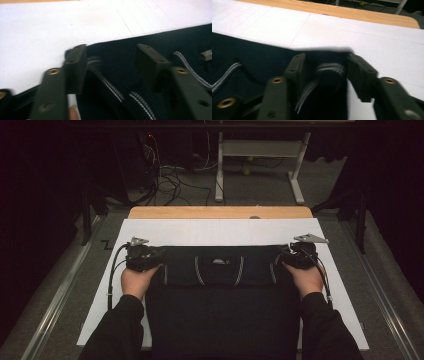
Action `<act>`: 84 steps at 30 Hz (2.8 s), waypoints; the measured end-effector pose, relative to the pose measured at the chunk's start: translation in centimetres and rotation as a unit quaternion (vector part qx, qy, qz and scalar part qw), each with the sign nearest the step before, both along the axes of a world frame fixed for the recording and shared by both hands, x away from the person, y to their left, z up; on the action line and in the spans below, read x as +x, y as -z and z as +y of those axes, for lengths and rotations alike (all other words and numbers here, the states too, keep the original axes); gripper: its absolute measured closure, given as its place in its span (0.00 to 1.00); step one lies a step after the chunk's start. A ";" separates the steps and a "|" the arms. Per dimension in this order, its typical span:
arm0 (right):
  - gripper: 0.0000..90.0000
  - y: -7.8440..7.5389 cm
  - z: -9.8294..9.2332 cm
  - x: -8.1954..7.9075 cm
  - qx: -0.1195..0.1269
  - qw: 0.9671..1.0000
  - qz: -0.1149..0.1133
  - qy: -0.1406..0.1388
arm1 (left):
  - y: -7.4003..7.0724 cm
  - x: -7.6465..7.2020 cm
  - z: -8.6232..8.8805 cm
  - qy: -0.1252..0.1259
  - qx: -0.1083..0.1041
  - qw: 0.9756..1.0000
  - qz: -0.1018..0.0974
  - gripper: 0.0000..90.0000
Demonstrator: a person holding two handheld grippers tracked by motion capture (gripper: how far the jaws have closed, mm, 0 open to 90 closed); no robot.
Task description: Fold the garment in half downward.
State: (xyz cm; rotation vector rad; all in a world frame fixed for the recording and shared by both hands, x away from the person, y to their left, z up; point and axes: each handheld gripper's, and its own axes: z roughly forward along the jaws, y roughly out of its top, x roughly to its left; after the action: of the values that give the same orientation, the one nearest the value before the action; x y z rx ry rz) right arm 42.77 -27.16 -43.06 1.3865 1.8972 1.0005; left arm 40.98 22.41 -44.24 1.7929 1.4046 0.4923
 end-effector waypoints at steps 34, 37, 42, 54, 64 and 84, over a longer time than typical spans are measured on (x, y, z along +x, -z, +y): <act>0.59 4.4 1.7 -7.5 -0.025 0.992 0.065 -0.105 | 4.1 -7.4 -2.0 0.090 0.023 0.995 0.039 0.48; 0.68 4.4 2.0 -7.7 -0.041 0.992 0.058 -0.107 | 4.2 -7.5 -1.8 0.087 0.021 0.995 0.035 0.57; 0.79 4.3 2.3 -7.9 -0.055 0.991 0.047 -0.112 | 4.2 -7.6 -1.9 0.089 0.030 0.995 0.031 0.65; 0.83 2.4 1.6 -9.2 -0.035 0.992 -0.003 -0.122 | 1.9 -9.1 -2.0 0.100 0.011 0.995 -0.008 0.81; 0.83 2.3 0.8 -12.1 -0.040 0.988 -0.004 -0.147 | 1.3 -11.4 -1.5 0.122 0.009 0.992 -0.008 0.81; 0.77 4.0 0.1 -15.2 -0.047 0.987 0.029 -0.152 | 3.4 -14.0 -1.6 0.135 0.022 0.990 0.035 0.70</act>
State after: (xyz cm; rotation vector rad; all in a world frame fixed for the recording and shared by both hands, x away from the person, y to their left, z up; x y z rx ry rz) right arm 27.54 -27.07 -47.11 1.1052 2.2166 1.0052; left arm 26.95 20.85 -47.69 2.0151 1.1800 0.3233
